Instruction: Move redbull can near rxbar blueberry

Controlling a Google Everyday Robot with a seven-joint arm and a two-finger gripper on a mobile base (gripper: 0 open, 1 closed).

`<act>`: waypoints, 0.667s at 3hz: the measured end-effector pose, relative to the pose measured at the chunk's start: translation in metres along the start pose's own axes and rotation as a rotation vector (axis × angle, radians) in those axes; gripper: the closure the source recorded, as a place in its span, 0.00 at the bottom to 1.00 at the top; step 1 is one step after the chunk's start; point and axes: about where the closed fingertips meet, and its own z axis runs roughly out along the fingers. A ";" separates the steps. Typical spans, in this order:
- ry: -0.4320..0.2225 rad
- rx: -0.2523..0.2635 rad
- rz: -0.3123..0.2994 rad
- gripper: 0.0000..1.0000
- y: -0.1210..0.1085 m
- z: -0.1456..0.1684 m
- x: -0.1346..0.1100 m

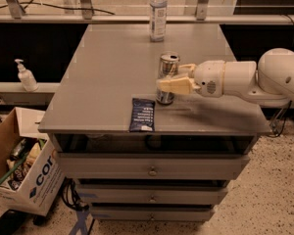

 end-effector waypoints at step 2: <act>-0.031 -0.022 -0.023 1.00 0.008 0.002 0.009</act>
Offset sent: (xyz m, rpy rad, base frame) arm -0.0197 0.0035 -0.0147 0.0571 -0.0918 0.0773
